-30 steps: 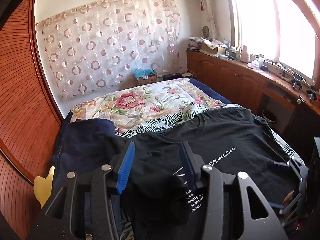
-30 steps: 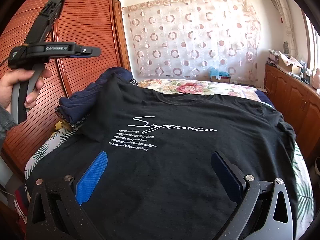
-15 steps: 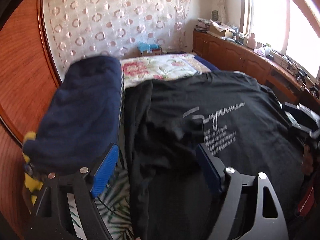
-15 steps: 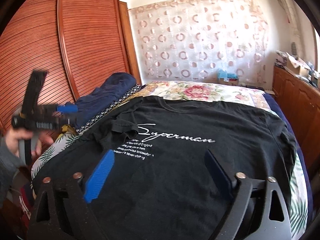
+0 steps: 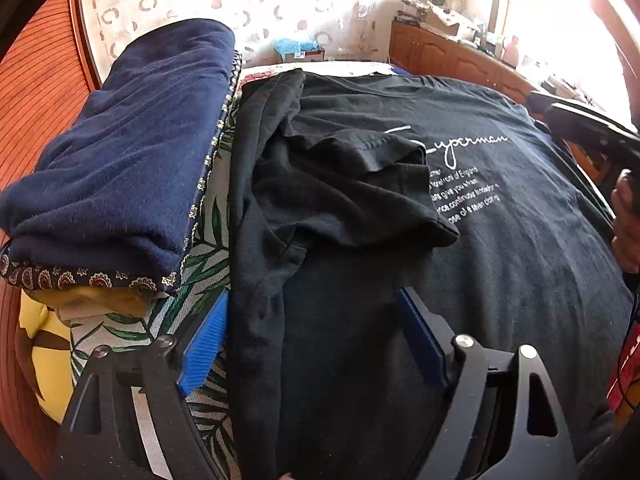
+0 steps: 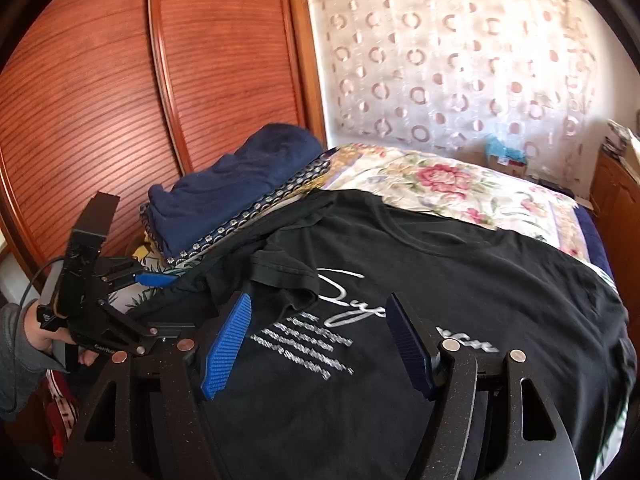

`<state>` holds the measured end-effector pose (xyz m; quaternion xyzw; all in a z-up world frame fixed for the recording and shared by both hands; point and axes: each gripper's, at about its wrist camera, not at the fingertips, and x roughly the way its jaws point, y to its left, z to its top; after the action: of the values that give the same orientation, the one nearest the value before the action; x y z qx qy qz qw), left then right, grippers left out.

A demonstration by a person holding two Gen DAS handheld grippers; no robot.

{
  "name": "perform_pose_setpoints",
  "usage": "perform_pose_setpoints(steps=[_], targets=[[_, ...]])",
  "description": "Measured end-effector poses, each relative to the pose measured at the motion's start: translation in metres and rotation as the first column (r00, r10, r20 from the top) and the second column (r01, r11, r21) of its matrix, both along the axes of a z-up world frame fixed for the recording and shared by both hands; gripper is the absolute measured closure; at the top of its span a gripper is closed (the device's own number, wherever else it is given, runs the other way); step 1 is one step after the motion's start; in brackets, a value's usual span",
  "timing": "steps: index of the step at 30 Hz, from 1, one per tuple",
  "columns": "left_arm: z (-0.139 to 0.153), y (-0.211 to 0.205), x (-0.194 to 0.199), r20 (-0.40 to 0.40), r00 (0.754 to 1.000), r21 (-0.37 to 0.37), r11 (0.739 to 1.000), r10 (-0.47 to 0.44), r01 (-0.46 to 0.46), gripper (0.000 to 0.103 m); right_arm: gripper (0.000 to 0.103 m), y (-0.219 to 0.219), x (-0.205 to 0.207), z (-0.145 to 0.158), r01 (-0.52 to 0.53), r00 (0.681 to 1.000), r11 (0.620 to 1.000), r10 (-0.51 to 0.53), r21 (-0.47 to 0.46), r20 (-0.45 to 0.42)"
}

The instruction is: Fold small clothes

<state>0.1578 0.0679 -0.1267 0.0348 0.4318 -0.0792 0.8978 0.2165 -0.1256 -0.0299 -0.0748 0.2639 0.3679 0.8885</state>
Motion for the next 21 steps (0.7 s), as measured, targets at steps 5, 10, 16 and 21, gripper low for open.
perform_pose_setpoints(steps=[5,10,16,21], targets=[[-0.002,0.002,0.001,-0.004,1.000,0.000,1.000,0.016,-0.016,0.013,0.045,0.030,0.033,-0.010,-0.065,0.997,0.997,0.063,-0.034,-0.047],[-0.002,0.007,-0.002,-0.008,1.000,-0.002,1.000,0.027,-0.027,0.009,0.055,0.066,0.062,-0.021,-0.098,0.993,0.993,0.094,-0.063,-0.072],[0.006,0.018,-0.021,0.020,0.999,0.012,0.999,0.044,-0.044,0.009,0.060,0.100,0.076,-0.032,-0.165,0.983,0.980,0.154,-0.108,-0.104],[0.018,0.036,-0.036,0.039,0.997,-0.071,0.996,0.061,-0.059,0.009,0.066,0.121,0.087,-0.044,-0.187,0.979,0.967,0.169,-0.173,-0.112]])
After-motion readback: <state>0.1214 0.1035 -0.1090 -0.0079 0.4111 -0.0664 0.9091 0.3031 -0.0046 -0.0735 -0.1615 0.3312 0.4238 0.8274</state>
